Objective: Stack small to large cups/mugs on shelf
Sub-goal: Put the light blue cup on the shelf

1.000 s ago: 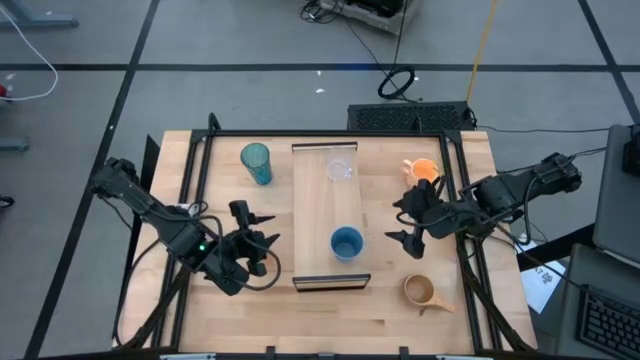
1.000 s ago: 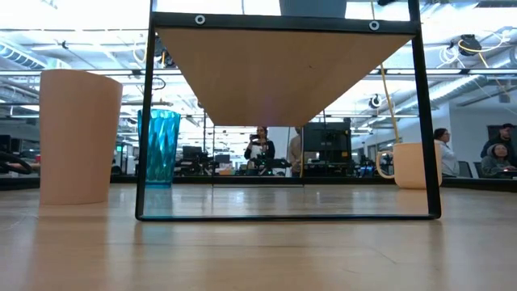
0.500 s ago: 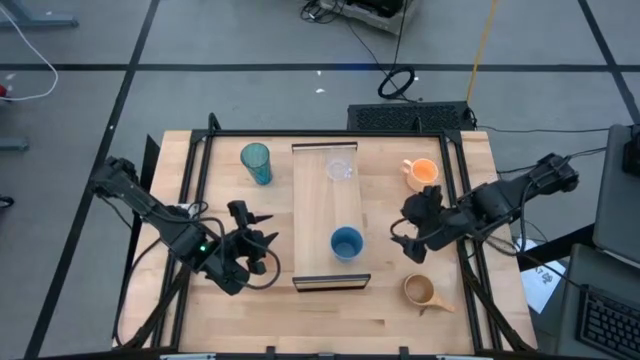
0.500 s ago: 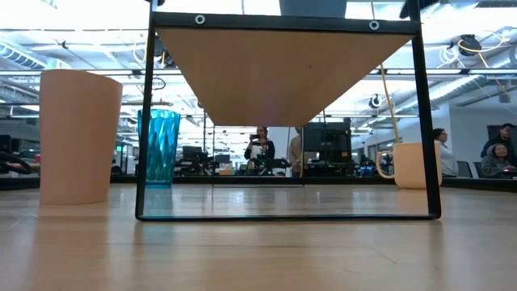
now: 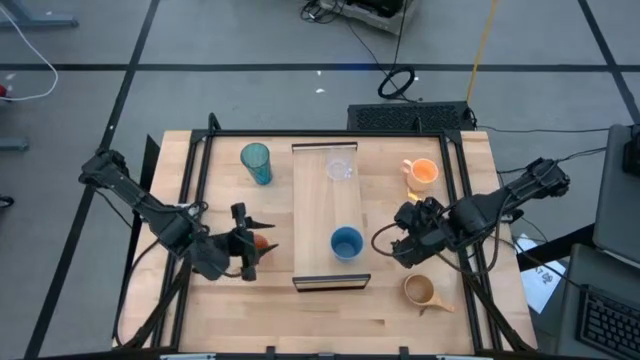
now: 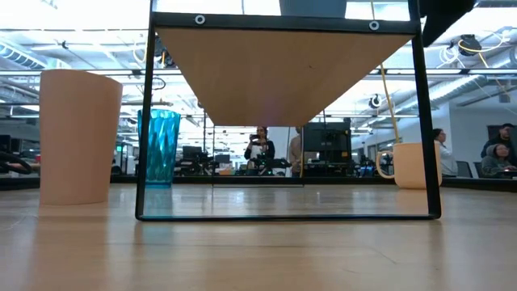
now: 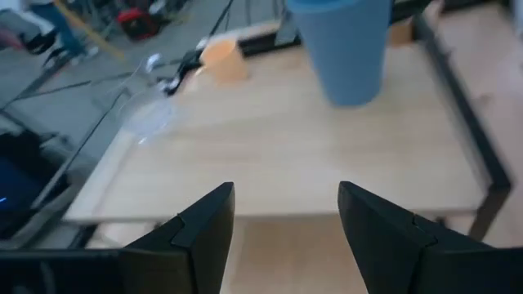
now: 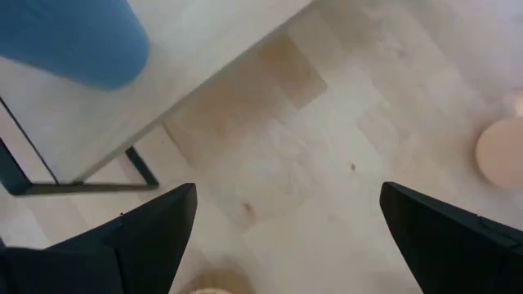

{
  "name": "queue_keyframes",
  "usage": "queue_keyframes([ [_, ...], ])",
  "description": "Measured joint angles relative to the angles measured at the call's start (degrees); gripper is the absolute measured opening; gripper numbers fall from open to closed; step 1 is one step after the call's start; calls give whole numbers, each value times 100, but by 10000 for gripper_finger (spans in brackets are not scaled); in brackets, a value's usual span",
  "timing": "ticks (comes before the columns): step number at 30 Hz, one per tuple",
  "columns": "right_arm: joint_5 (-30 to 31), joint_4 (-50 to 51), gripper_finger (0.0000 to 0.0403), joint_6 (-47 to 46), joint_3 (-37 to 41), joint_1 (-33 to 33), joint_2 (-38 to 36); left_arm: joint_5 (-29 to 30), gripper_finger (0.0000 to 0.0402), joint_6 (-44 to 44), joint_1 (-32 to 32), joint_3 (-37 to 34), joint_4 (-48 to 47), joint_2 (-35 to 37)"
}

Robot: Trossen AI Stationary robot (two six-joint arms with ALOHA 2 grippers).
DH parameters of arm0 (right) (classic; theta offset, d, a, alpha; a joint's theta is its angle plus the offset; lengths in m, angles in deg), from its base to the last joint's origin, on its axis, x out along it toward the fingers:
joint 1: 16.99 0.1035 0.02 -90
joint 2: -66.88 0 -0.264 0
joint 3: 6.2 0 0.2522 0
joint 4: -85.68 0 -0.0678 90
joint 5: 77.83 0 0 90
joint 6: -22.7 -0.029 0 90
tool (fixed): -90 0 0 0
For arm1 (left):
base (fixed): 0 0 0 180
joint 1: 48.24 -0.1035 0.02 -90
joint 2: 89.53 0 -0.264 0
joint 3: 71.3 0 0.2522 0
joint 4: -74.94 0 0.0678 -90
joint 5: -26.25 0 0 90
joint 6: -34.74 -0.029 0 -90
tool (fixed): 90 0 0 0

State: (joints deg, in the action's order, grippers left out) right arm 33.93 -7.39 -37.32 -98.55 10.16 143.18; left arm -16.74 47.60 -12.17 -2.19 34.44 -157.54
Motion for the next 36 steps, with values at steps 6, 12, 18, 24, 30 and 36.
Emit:
queue_keyframes([
  [6, -135, 216, 377, -254, 0, -93, 181, -207, 223, -585, -2, -634, 1197, 273],
  [12, -226, 529, 377, -530, 0, -315, 174, -207, 223, -699, -4, -734, 1362, 333],
  [18, -930, 775, 377, -380, 2, -828, 174, -209, 223, -888, -8, -714, 1421, 335],
  [24, -1470, 1095, 377, 126, -82, -1654, 174, -213, 223, -1044, -11, -714, 1421, 335],
  [30, -1608, 1477, 377, 627, -464, -2385, 171, -365, 223, -997, -11, -714, 1286, 332],
  [36, -1605, 1690, 377, 1255, -685, -3098, 169, -371, 223, -1205, -11, -714, 1329, 333],
])
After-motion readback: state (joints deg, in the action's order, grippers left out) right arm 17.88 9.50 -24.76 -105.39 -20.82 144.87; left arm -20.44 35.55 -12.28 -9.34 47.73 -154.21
